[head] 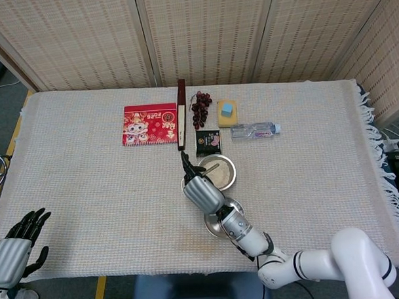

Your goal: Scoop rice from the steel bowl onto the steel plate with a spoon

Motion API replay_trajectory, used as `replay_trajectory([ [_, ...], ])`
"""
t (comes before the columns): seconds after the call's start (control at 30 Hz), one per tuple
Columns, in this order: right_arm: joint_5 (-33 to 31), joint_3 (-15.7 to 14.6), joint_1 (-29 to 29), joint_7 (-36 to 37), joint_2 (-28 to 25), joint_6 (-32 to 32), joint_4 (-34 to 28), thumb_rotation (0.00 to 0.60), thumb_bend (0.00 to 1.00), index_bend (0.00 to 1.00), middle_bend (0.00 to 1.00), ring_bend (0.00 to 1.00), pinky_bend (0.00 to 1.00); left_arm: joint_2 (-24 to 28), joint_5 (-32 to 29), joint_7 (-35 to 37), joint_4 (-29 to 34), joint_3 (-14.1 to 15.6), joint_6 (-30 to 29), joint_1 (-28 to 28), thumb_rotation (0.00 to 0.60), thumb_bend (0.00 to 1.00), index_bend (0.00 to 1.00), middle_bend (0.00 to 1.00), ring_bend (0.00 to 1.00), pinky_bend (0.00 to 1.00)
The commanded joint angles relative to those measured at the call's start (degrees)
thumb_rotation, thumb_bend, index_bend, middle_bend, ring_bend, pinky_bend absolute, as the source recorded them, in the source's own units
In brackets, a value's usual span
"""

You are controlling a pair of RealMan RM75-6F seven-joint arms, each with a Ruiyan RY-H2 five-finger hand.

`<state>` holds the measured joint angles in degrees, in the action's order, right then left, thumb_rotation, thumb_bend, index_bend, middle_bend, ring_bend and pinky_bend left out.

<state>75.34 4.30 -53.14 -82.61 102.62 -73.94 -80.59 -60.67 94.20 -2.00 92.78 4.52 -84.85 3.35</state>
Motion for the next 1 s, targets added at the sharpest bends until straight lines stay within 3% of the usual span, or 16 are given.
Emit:
replay_trajectory([
  [0.03,1.5,2.5,5.1,13.5,-3.3,-5.9,-4.9,0.6,0.35,0.85,0.57,0.16,0.05,0.0,0.1,0.0,0.0,0.0,-0.1,-0.1,0.6,0.48,0.0,0.0,0.0,0.19],
  [0.2,0.9,2.1,11.5,34.6,-6.8,-8.0,-8.0,0.6,0.36,0.84,0.57,0.16,0.05,-0.1,0.2,-0.6,0.2,0.1,-0.1,-0.1,0.6,0.48,0.0,0.0,0.0,0.19],
  [0.3,-1.1,-0.2,15.3,49.6,-10.2,-4.7,-11.3,0.6,0.39,0.84,0.57,0.18,0.05,-0.2,0.2,-0.8,0.2,0.0,-0.1,-0.2,0.6,0.47,0.0,0.0,0.0,0.19],
  [0.4,1.3,-2.9,17.9,56.9,-11.8,-4.4,-9.2,0.6,0.4,0.83,0.57,0.2,0.05,-0.3,-0.2,-1.2,0.2,-0.1,0.3,-0.1,0.6,0.47,0.0,0.0,0.0,0.2],
  [0.53,4.4,-5.5,19.8,60.1,-11.3,-4.0,-6.1,0.6,0.4,0.81,0.57,0.2,0.05,-0.6,-0.6,-1.7,0.3,-0.1,1.0,0.2,0.6,0.47,0.0,0.0,0.0,0.2],
  [0.7,7.1,-7.8,20.2,58.1,-8.9,-0.9,-2.6,0.6,0.4,0.81,0.57,0.2,0.05,-0.8,-0.8,-2.4,0.4,-0.2,1.2,0.2,0.6,0.47,0.0,0.0,0.0,0.2],
  [1.0,8.6,-7.7,20.1,55.7,-2.9,3.8,3.3,0.6,0.4,0.8,0.57,0.2,0.05,-0.6,-0.7,-1.8,0.4,-0.2,0.7,0.0,0.6,0.48,0.0,0.0,0.0,0.2],
])
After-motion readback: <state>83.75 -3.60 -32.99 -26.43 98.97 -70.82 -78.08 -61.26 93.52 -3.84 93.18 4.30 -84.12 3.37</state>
